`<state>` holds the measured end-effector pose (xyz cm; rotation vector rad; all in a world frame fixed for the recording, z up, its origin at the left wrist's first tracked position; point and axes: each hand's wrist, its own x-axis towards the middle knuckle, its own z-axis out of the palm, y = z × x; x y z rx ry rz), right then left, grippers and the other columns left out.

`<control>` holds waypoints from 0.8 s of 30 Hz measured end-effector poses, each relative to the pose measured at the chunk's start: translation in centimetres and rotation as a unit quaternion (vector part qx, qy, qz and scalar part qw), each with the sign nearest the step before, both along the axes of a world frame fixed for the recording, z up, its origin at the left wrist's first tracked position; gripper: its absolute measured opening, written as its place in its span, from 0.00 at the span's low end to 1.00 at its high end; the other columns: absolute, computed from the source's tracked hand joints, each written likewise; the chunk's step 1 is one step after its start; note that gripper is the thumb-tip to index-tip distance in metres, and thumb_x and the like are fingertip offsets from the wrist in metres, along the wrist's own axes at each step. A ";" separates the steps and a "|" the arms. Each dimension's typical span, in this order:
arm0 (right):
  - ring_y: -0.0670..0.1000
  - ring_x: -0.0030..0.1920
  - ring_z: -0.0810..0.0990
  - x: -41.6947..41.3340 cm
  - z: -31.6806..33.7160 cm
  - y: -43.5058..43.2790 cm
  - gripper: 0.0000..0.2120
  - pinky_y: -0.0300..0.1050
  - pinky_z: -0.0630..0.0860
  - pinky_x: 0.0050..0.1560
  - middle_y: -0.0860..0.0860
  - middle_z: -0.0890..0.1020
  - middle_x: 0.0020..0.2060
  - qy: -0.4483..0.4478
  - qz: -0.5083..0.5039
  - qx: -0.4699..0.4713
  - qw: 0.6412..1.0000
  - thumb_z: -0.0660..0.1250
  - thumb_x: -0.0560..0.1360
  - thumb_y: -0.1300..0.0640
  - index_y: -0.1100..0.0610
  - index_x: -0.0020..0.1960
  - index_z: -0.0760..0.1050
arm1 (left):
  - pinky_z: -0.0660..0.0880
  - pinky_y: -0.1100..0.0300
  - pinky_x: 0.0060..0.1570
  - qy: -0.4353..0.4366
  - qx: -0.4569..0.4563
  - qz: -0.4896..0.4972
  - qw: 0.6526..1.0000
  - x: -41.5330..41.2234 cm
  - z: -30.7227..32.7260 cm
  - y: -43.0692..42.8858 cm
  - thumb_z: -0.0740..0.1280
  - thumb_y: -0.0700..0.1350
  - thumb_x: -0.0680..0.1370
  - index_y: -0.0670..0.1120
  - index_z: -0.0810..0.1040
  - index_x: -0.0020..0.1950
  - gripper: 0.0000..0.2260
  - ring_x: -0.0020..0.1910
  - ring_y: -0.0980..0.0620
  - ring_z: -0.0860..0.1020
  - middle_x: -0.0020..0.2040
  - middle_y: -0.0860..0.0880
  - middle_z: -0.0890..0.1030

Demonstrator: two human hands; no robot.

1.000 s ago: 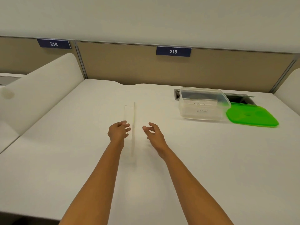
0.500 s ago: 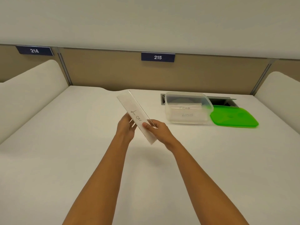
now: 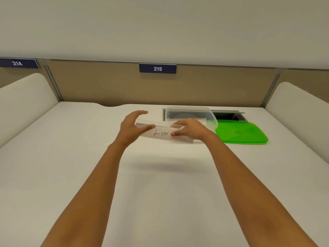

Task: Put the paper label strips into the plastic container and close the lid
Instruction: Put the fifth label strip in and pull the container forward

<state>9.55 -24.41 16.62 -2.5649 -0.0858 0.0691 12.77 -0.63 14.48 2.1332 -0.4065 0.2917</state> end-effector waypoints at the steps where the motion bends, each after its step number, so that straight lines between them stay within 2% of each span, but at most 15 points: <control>1: 0.52 0.64 0.74 0.2 0.2 -0.4 0.23 0.50 0.72 0.63 0.46 0.78 0.64 -0.003 0.003 -0.007 1.000 0.72 0.68 0.42 0.46 0.62 0.78 | 0.66 0.55 0.67 -0.010 0.054 -0.011 0.998 0.2 0.1 -0.6 0.74 0.55 0.69 0.53 0.76 0.62 0.23 0.65 0.53 0.71 0.64 0.54 0.76; 4: 0.52 0.64 0.74 0.7 0.6 -1.4 0.23 0.50 0.72 0.64 0.46 0.78 0.64 -0.009 0.006 -0.012 1.000 0.72 0.68 0.43 0.47 0.62 0.78 | 0.68 0.50 0.66 -0.005 0.144 -0.030 0.989 0.8 0.3 -1.9 0.75 0.56 0.67 0.55 0.77 0.60 0.23 0.62 0.51 0.73 0.62 0.54 0.78; 6: 0.52 0.63 0.75 0.9 0.7 -2.2 0.23 0.47 0.73 0.61 0.47 0.79 0.64 -0.010 0.009 -0.008 1.000 0.73 0.68 0.43 0.48 0.61 0.79 | 0.72 0.50 0.62 0.030 0.133 -0.043 0.990 1.3 0.2 -2.5 0.77 0.53 0.66 0.54 0.78 0.59 0.22 0.60 0.50 0.74 0.59 0.53 0.79; 9: 0.50 0.62 0.75 1.2 0.7 -3.1 0.23 0.41 0.71 0.54 0.45 0.80 0.62 -0.016 0.006 0.001 1.000 0.73 0.68 0.44 0.48 0.61 0.79 | 0.76 0.50 0.57 0.068 0.062 -0.061 0.994 1.8 0.1 -3.4 0.78 0.49 0.65 0.52 0.81 0.56 0.20 0.56 0.49 0.75 0.52 0.52 0.79; 14: 0.51 0.61 0.77 1.7 0.8 -4.4 0.20 0.46 0.75 0.59 0.48 0.81 0.60 -0.028 -0.002 0.058 0.998 0.74 0.69 0.48 0.48 0.61 0.79 | 0.71 0.63 0.47 0.038 0.025 -0.063 0.997 2.9 0.2 -5.1 0.79 0.45 0.64 0.48 0.82 0.53 0.18 0.55 0.47 0.73 0.50 0.48 0.78; 16: 0.49 0.60 0.76 1.8 1.0 -5.2 0.20 0.43 0.75 0.53 0.48 0.79 0.60 -0.048 -0.018 0.119 0.992 0.74 0.70 0.50 0.49 0.61 0.78 | 0.69 0.67 0.47 0.031 0.012 -0.052 0.998 3.4 0.1 -5.6 0.79 0.45 0.65 0.47 0.81 0.53 0.18 0.55 0.49 0.72 0.49 0.48 0.77; 19: 0.46 0.56 0.74 2.3 1.4 -6.8 0.19 0.37 0.68 0.51 0.49 0.78 0.61 -0.080 -0.024 0.126 0.989 0.73 0.72 0.53 0.52 0.62 0.77 | 0.68 0.73 0.41 0.017 -0.010 -0.034 0.999 4.2 0.4 -6.2 0.78 0.44 0.66 0.46 0.81 0.53 0.17 0.54 0.50 0.71 0.49 0.49 0.76; 22: 0.46 0.51 0.74 3.3 2.0 -8.3 0.17 0.35 0.68 0.48 0.50 0.81 0.59 -0.084 -0.019 0.099 0.991 0.73 0.72 0.56 0.51 0.61 0.78 | 0.67 0.72 0.44 0.004 -0.002 -0.039 0.999 5.3 1.2 -7.3 0.78 0.44 0.66 0.48 0.81 0.54 0.17 0.56 0.48 0.72 0.49 0.49 0.76; 24: 0.47 0.49 0.74 4.0 2.6 -9.2 0.17 0.30 0.71 0.41 0.50 0.81 0.57 -0.092 -0.024 0.082 0.992 0.73 0.72 0.57 0.50 0.60 0.79 | 0.71 0.62 0.50 0.001 0.016 -0.042 0.999 5.8 1.8 -8.3 0.78 0.46 0.66 0.49 0.80 0.55 0.18 0.58 0.46 0.71 0.51 0.50 0.76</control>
